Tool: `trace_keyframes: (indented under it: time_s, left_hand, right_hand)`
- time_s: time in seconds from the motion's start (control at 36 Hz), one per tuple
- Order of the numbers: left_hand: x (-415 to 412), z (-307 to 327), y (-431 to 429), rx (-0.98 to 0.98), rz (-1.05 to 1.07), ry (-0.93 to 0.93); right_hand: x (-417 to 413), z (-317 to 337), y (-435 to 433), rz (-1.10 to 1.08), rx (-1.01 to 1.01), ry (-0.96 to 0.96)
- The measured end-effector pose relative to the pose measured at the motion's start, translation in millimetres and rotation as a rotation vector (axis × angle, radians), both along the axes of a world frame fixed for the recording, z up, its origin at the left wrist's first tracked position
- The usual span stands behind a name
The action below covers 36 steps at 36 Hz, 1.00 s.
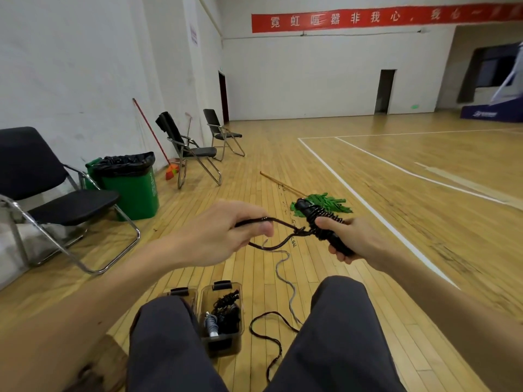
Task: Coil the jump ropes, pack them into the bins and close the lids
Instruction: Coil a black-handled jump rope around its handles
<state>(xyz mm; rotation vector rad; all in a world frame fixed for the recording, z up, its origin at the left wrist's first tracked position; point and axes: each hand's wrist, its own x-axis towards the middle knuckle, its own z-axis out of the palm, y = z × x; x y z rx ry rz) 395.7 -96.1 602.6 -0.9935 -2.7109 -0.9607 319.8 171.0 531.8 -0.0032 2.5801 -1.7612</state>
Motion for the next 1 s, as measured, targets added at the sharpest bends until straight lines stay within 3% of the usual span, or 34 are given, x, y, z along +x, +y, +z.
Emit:
trace_keyframes:
  time_s: [0.19, 0.47, 0.64, 1.0]
  left_hand:
    - [-6, 23, -4, -0.097, 0.007, 0.19]
    - [-19, 35, 8, -0.162, -0.024, 0.291]
    - [-38, 35, 7, -0.085, -0.027, 0.194]
    - [-62, -24, -3, 0.174, 0.003, 0.117]
  right_hand:
    - [14, -3, -15, 0.209, 0.201, -0.024]
    - [48, -5, -56, 0.673, 0.472, -0.1]
    - [77, 14, -69, 0.839, 0.471, -0.037]
    - [98, 31, -70, 1.004, 0.14, 0.045]
